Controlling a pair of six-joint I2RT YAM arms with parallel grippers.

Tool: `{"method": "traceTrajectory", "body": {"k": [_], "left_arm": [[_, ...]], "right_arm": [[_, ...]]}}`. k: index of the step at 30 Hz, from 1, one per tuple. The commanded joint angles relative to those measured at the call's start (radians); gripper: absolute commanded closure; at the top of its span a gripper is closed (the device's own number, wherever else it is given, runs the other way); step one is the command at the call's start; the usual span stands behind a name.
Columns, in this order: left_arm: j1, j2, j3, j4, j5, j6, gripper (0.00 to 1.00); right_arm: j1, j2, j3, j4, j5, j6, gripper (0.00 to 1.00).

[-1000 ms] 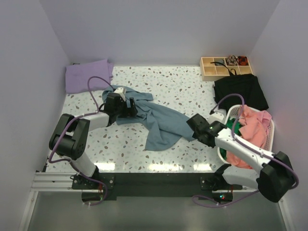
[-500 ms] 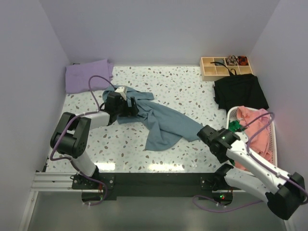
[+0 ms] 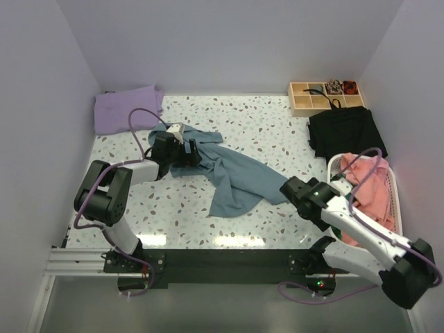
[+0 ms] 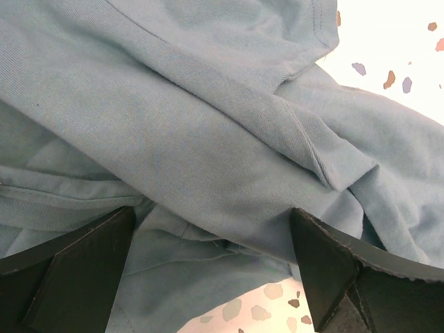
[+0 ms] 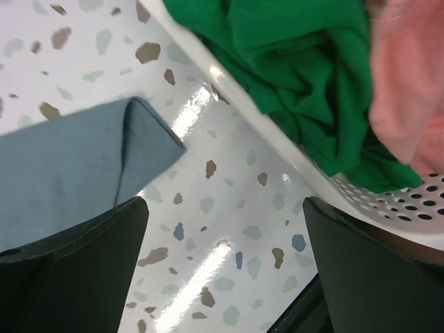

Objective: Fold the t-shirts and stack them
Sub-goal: Move the tshirt to the center of the board

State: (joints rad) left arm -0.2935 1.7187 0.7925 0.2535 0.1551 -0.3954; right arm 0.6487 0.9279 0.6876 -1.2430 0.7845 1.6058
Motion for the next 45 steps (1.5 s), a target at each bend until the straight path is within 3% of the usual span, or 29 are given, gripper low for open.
{"method": "traceTrajectory", "body": {"k": [1,5,7,11,17,19,20,22,23,24,26,28,29,34,38,45], "left_arm": [[0.002,0.036,-0.013,-0.118,0.038,0.018,0.00],[0.002,0.027,-0.013,-0.123,0.031,0.021,0.00],[0.002,0.032,-0.010,-0.120,0.038,0.021,0.00],[0.002,0.041,-0.003,-0.125,0.040,0.027,0.00],[0.002,0.041,-0.001,-0.132,0.032,0.035,0.00],[0.002,0.039,0.001,-0.129,0.038,0.033,0.00],[0.002,0.041,0.001,-0.123,0.043,0.029,0.00],[0.002,0.039,-0.004,-0.114,0.055,0.024,0.00],[0.002,0.035,-0.010,-0.106,0.060,0.020,0.00],[0.002,0.029,-0.012,-0.105,0.061,0.020,0.00],[0.002,-0.005,-0.021,-0.105,0.061,0.023,0.00],[0.002,-0.042,-0.030,-0.106,0.058,0.021,0.00],[0.002,-0.083,-0.038,-0.112,0.058,0.018,0.00],[-0.010,-0.203,-0.070,-0.108,0.084,-0.028,0.00],[-0.015,-0.245,-0.096,-0.097,0.080,-0.077,0.00],[-0.012,-0.242,-0.090,-0.158,-0.116,-0.148,0.00]], "right_arm": [[-0.003,0.210,0.018,0.048,-0.033,-0.058,0.01],[-0.003,0.365,0.047,-0.148,-0.021,0.229,0.01],[-0.001,0.353,0.038,-0.159,-0.034,0.243,0.01],[-0.003,0.177,-0.009,-0.194,-0.011,0.351,0.01],[-0.003,-0.082,-0.066,-0.232,0.096,0.379,0.01],[-0.001,-0.109,-0.047,-0.198,0.122,0.292,0.01],[-0.003,-0.103,-0.036,-0.158,0.128,0.122,0.01],[-0.003,-0.048,-0.013,0.031,0.095,-0.068,0.01],[-0.001,-0.025,-0.008,0.115,0.057,-0.281,0.01],[-0.001,0.006,-0.007,0.284,-0.020,-0.390,0.01],[0.002,0.089,0.001,0.403,-0.098,-0.592,0.01],[0.014,0.139,0.009,0.534,-0.166,-0.658,0.01],[0.025,0.147,0.007,0.592,-0.200,-0.766,0.01],[0.040,0.178,0.050,0.856,-0.426,-0.955,0.03],[0.040,0.401,0.170,0.906,-0.562,-1.101,0.03],[0.040,0.730,0.381,0.881,-0.449,-1.152,0.02]]}}
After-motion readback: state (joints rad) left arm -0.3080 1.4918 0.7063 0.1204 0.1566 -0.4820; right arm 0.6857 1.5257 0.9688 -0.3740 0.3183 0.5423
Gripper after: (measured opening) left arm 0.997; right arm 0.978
